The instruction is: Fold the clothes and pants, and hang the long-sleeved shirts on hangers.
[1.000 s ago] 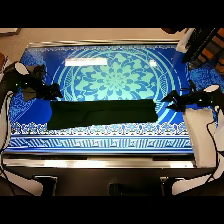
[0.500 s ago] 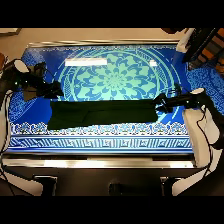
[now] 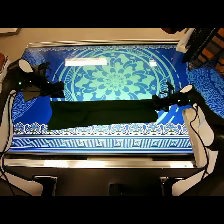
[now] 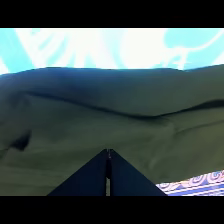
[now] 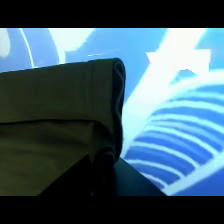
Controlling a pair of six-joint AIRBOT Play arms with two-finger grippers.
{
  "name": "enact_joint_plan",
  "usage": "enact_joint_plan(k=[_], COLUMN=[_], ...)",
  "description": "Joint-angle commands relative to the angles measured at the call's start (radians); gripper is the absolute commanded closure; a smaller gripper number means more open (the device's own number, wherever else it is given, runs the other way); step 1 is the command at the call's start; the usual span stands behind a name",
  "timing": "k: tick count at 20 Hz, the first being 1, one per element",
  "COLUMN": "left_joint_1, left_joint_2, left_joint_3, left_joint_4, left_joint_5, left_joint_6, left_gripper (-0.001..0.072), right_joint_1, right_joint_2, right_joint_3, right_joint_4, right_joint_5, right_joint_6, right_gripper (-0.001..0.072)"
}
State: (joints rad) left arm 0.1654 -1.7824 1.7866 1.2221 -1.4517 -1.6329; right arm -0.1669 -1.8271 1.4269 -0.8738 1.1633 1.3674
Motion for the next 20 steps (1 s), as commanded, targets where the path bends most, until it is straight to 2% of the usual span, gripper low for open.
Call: enact_joint_plan(k=[1,6,11,15,20], left_joint_1=[-0.078,-0.312,-0.539,-0.672,-0.762], left_joint_2=[-0.018,-0.150,-0.267,-0.334,-0.440], left_joint_3=[-0.003,-0.003,0.002,0.003,0.116], left_joint_4=[-0.070,-0.317,-0.562,-0.770,-0.858], left_joint_5=[0.078,0.275,0.520,0.702,0.754], left_joint_6=[0.001,-0.037,-0.060,-0.060,-0.083], left_gripper=[0.0688,0.0689,0.0691,0.0691,0.0691], right_joint_1=[-0.005,-0.005,-0.005,-0.005,-0.005], right_joint_2=[0.085,0.188,0.275,0.357,0.428], right_joint_3=[0.058,0.273,0.437,0.473,0.473], right_joint_4=[-0.124,-0.256,-0.315,-0.316,-0.316], right_joint_5=[0.068,0.290,0.502,0.556,0.639], right_joint_6=[0.111,0.248,0.405,0.489,0.518], right_gripper=[0.0685,0.0685,0.0684,0.0684,0.0684])
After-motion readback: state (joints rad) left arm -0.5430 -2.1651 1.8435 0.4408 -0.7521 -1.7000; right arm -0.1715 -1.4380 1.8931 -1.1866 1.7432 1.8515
